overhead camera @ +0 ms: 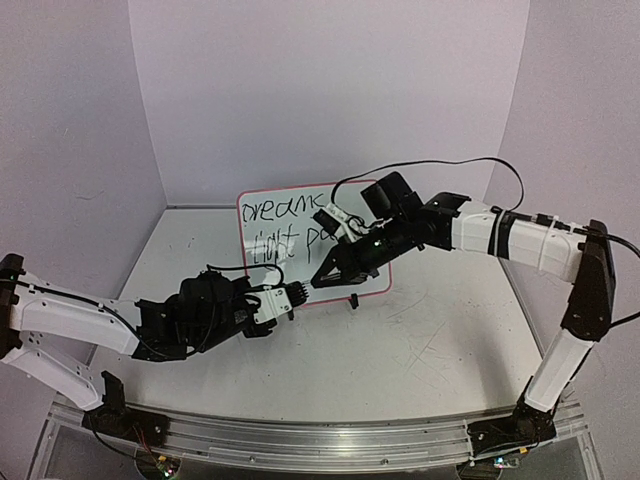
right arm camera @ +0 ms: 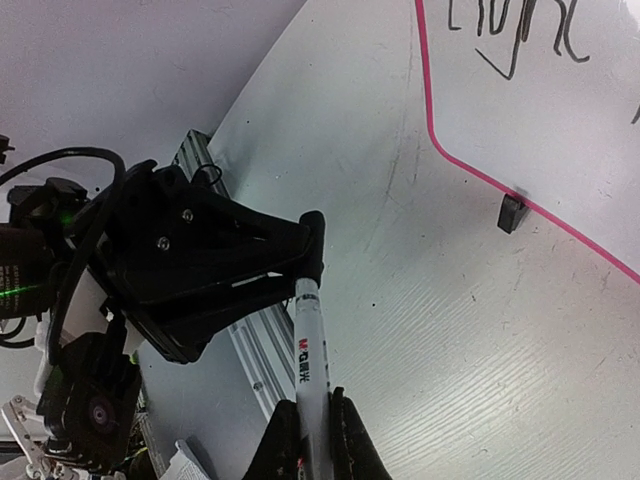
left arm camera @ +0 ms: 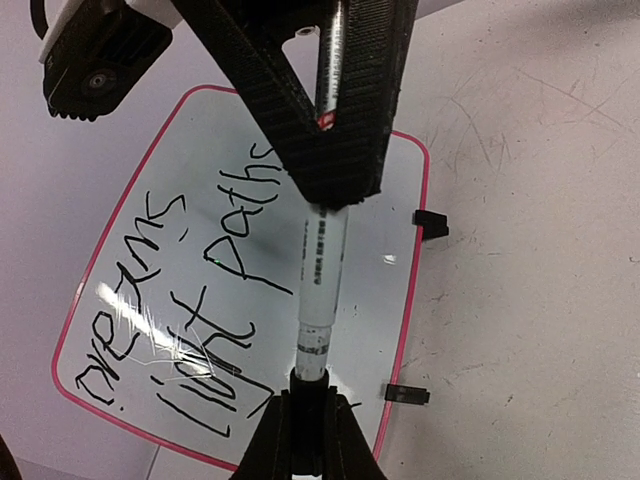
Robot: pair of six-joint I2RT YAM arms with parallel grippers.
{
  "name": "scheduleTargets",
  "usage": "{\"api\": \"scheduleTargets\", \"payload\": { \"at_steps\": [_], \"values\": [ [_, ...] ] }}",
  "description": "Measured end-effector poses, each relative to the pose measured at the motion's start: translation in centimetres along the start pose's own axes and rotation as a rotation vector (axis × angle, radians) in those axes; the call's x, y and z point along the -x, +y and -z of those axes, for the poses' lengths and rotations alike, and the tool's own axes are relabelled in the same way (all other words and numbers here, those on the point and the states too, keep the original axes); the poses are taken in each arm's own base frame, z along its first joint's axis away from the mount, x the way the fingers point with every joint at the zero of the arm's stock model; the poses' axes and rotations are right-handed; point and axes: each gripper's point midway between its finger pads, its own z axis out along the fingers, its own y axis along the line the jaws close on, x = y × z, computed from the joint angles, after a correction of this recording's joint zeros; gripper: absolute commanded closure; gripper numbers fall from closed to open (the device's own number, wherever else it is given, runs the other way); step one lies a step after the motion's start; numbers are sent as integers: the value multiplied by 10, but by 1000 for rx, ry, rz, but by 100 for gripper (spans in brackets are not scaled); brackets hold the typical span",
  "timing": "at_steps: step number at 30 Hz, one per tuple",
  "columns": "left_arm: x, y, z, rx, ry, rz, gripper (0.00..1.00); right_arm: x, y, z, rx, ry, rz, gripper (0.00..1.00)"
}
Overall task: Write a sentence on the whiteboard
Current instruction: Insert the whiteboard marker without the cap into the pen cap.
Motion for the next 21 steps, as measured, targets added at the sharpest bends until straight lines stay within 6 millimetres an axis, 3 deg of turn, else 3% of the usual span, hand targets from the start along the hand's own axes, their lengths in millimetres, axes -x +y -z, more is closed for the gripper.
{"api": "scheduleTargets", "payload": {
  "at_steps": [21],
  "values": [
    [-33, -25, -9, -123, 161, -69, 100, -7, -15, -47, -91, 136, -241, 100]
  ]
}}
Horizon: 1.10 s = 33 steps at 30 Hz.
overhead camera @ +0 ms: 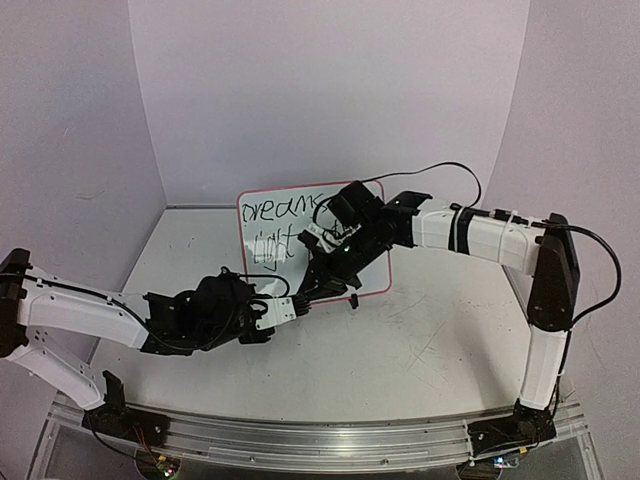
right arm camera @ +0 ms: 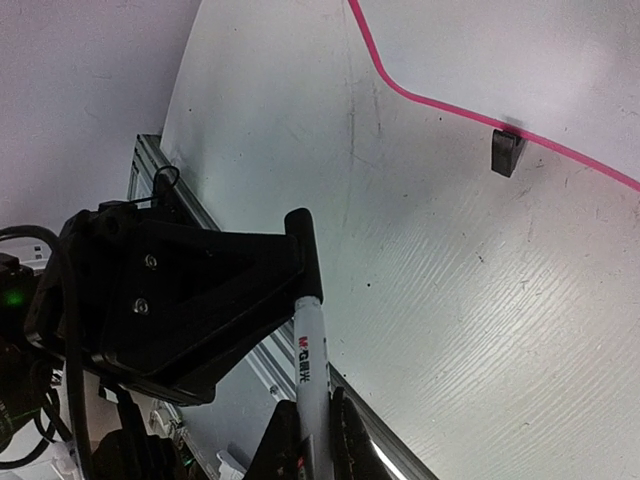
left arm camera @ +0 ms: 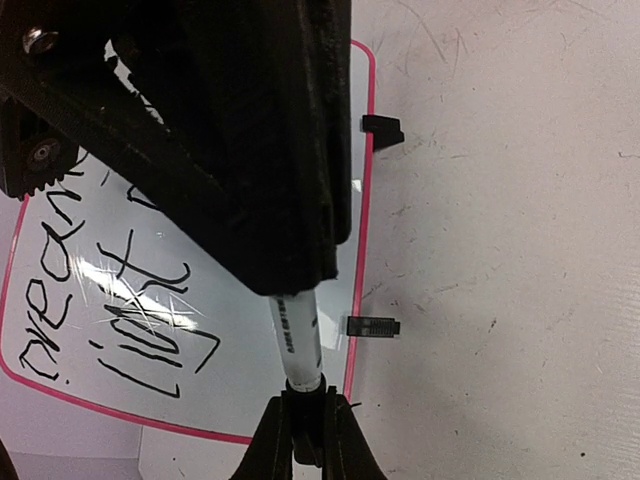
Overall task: Write a sentence on the whiteboard
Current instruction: Insert the whiteboard marker without the cap into the pen cap.
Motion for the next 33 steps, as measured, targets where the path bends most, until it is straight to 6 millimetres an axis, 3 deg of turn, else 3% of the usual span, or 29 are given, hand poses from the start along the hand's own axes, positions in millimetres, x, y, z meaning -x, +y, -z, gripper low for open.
{"api": "scheduleTargets", "payload": {
  "at_steps": [8, 22, 29, 31, 33],
  "values": [
    [-20, -15, -3, -53, 89, -26, 100, -2, -5, -27, -45, 17, -50, 100],
    [-27, -11, -2, -26, 130, 21, 100, 6, -2, -35, -67, -50, -77, 100],
    [-18, -12, 2, -27, 100, 44, 100, 6, -10, -31, -87, -93, -63, 54],
    [-10, -17, 7, -43, 69, 56, 100, 3, -18, -22, -99, -121, -54, 38],
    [-1, -20, 11, -50, 40, 82, 100, -3, -26, -6, -112, -150, -44, 29]
  ]
}}
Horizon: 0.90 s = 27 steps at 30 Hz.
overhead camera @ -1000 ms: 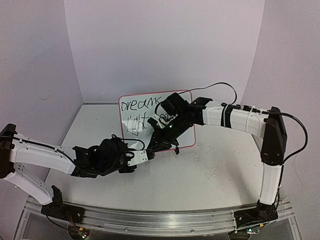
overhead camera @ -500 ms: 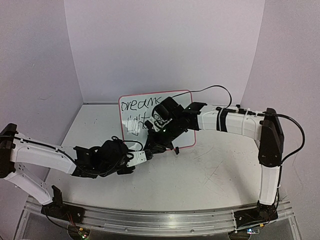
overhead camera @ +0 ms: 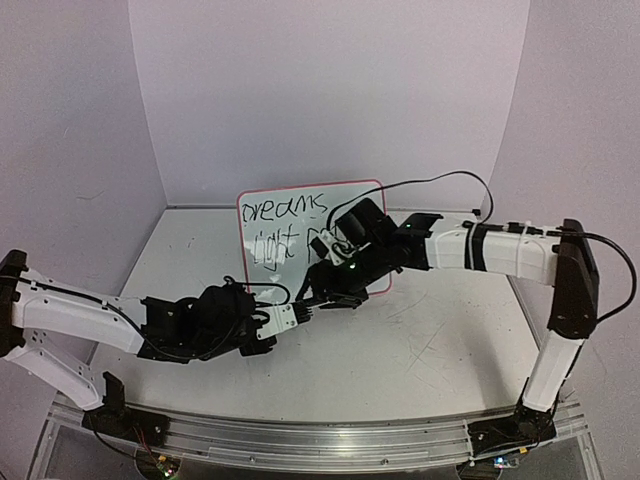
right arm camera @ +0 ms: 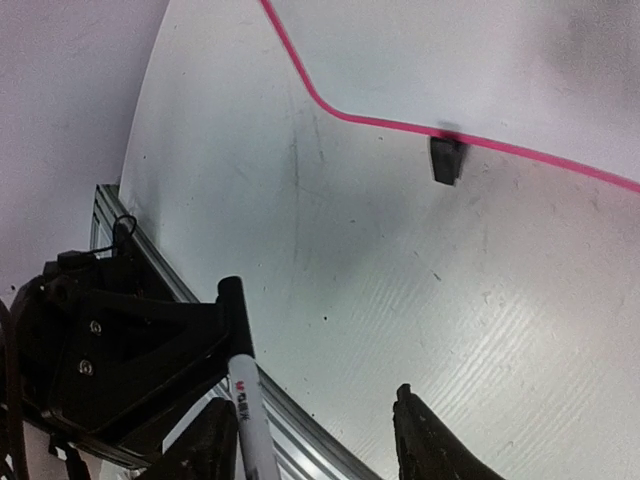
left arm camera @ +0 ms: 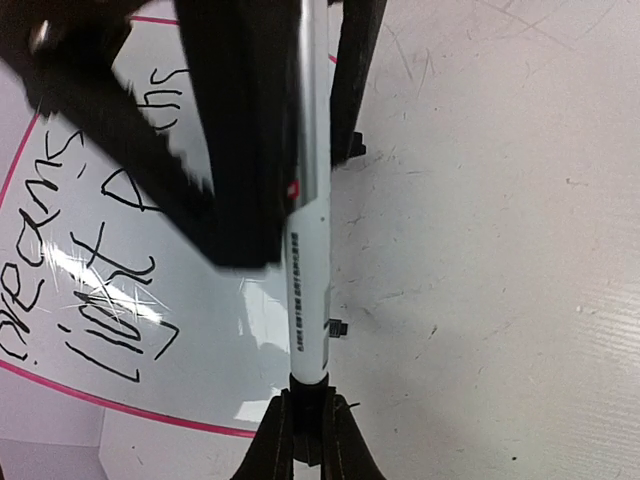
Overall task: Write a sentence on the whiteboard
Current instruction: Insert the whiteboard marker without the cap into the pen cap, then place the whiteboard marker in the corner of the board.
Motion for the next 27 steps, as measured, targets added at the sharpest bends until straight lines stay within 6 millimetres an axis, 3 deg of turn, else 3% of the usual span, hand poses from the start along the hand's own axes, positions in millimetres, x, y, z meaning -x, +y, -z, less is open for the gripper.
{"api": "scheduleTargets", "payload": {
  "at_steps": [2, 5, 9, 12, 16, 19, 22, 25, 27],
  "values": [
    [5, -2, 3, -6, -17, 27, 100, 1, -11, 21, -11, -44, 4, 19],
    [7, -2, 5, -14, -26, 75, 100, 12, -32, 73, -32, -160, -15, 10],
    [2, -18, 1, -93, 9, 124, 100, 41, -57, 160, -123, -411, 6, 5],
    [12, -43, -16, -218, 49, 162, 100, 52, -62, 227, -255, -622, 81, 4],
    [45, -81, -54, -405, 111, 232, 100, 53, -59, 300, -416, -838, 171, 3],
    [74, -105, -86, -513, 158, 286, 100, 51, -64, 330, -522, -916, 198, 3],
    [99, -124, -116, -587, 199, 339, 100, 49, -72, 344, -609, -943, 213, 3],
    [113, -140, -137, -635, 245, 373, 100, 42, -81, 350, -665, -952, 222, 3],
    [112, -150, -146, -651, 283, 379, 99, 37, -85, 354, -687, -958, 226, 2]
  ]
}}
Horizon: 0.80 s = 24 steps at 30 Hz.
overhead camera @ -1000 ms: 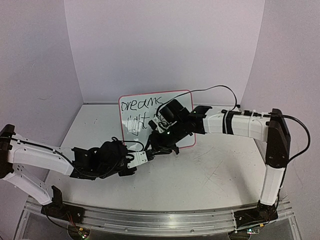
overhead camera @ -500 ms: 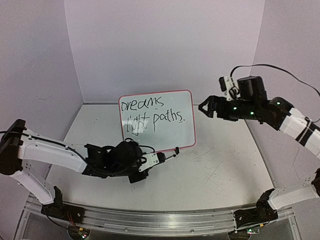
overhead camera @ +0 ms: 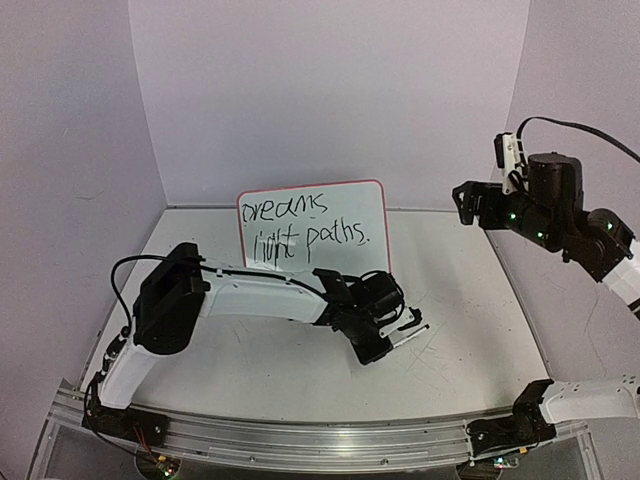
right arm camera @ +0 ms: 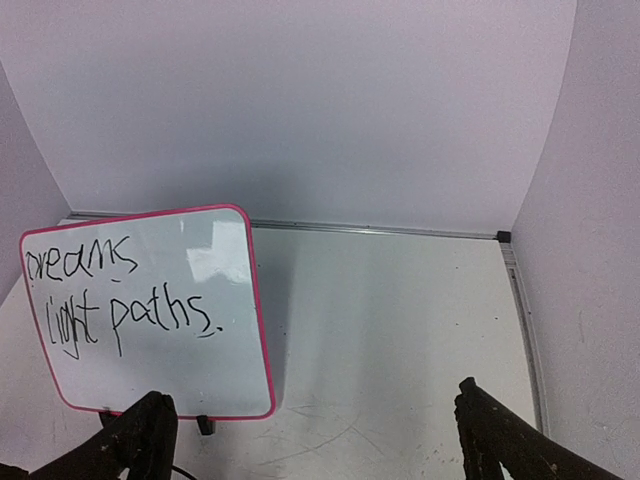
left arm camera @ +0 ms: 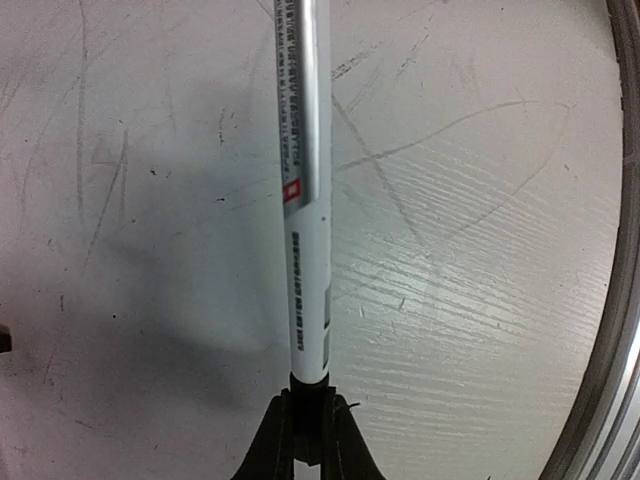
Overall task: Write a sentence on the whiteboard
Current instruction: Place the whiteboard marker in the corner of the board.
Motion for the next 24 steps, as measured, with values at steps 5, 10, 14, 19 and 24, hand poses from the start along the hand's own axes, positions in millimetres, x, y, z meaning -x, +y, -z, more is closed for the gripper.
{"api": "scheduleTargets", "payload": {
  "at_steps": [5, 10, 14, 19, 24],
  "values": [
    [-20, 1, -11, 14, 106, 37, 86, -4, -10, 10, -21, -18, 10, 3],
    [-35, 10, -9, 73, 162, 74, 67, -5, -12, 12, -26, -27, 9, 2],
    [-31, 17, 2, 123, 153, 89, 54, -5, -12, 9, -33, -26, 10, 2],
    [8, 31, 55, 163, 10, 124, 39, 2, -16, 12, -52, -59, -3, 2],
    [60, 73, 188, 214, -326, 214, 28, 24, -25, 30, -65, -149, -10, 2]
  ]
}}
